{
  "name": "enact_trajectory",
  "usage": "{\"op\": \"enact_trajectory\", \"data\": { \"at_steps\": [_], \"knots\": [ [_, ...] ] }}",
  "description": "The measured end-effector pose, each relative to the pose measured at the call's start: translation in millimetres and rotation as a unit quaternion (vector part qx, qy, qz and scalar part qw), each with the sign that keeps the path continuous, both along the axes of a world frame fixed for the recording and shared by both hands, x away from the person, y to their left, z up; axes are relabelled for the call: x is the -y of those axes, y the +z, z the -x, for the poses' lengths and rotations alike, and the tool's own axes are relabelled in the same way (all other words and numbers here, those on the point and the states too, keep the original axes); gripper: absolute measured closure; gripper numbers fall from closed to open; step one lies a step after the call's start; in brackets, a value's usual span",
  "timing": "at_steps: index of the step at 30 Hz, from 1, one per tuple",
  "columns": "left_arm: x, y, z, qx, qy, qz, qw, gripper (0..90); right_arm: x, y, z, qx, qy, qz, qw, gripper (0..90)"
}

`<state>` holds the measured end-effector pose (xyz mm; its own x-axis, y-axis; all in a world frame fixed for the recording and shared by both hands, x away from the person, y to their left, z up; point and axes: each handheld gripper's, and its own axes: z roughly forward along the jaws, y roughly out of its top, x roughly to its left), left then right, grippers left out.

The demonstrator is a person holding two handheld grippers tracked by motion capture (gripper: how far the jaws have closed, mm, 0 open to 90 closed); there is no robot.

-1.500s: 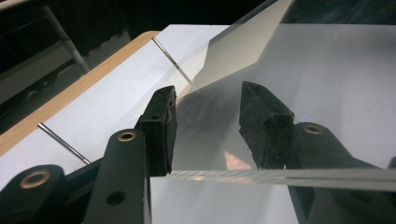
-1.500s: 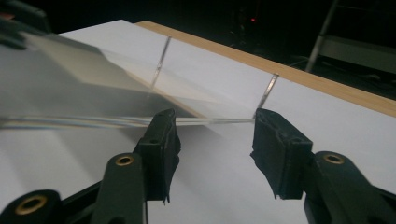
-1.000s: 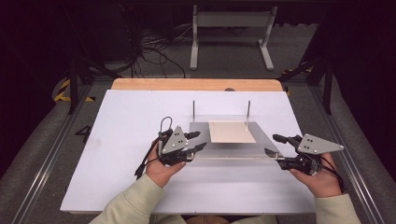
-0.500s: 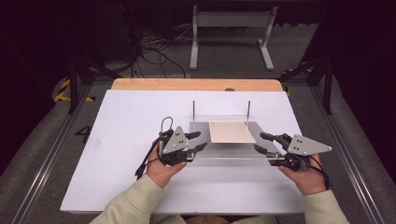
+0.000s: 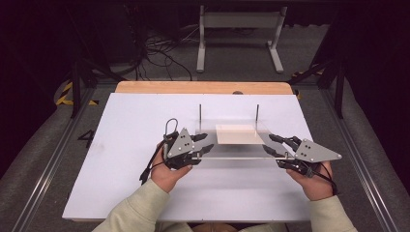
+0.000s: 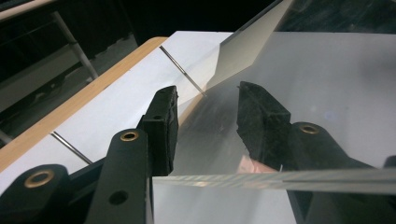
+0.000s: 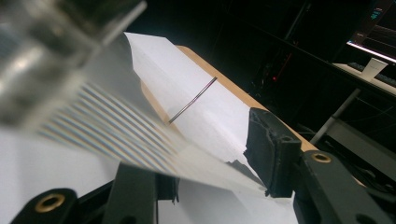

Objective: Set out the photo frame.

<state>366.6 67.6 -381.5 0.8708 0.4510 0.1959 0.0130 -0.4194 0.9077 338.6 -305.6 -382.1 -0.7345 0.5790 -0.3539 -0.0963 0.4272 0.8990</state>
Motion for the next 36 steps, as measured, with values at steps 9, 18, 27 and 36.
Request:
{"op": "enact_trajectory", "data": {
  "at_steps": [9, 18, 27, 36],
  "knots": [
    [-6.7, 14.9, 6.9, 0.022, 0.002, 0.011, 0.9997, 58.0, -9.7, 12.7, 7.6, 0.043, -0.013, 0.018, 0.9988, 58.2],
    [-11.2, 27.9, 16.8, 0.045, 0.000, 0.022, 0.9987, 59.0, -14.1, 23.0, 13.1, 0.069, -0.011, 0.009, 0.9975, 57.9],
    [-16.9, 41.7, 22.3, 0.054, -0.003, 0.033, 0.9980, 58.3, -23.3, 34.3, 22.2, 0.098, -0.009, 0.011, 0.9951, 59.6],
    [-29.9, 56.7, 28.1, 0.046, -0.013, 0.067, 0.9966, 57.2, -28.0, 46.6, 30.7, 0.104, 0.011, -0.016, 0.9944, 60.7]
  ]
}}
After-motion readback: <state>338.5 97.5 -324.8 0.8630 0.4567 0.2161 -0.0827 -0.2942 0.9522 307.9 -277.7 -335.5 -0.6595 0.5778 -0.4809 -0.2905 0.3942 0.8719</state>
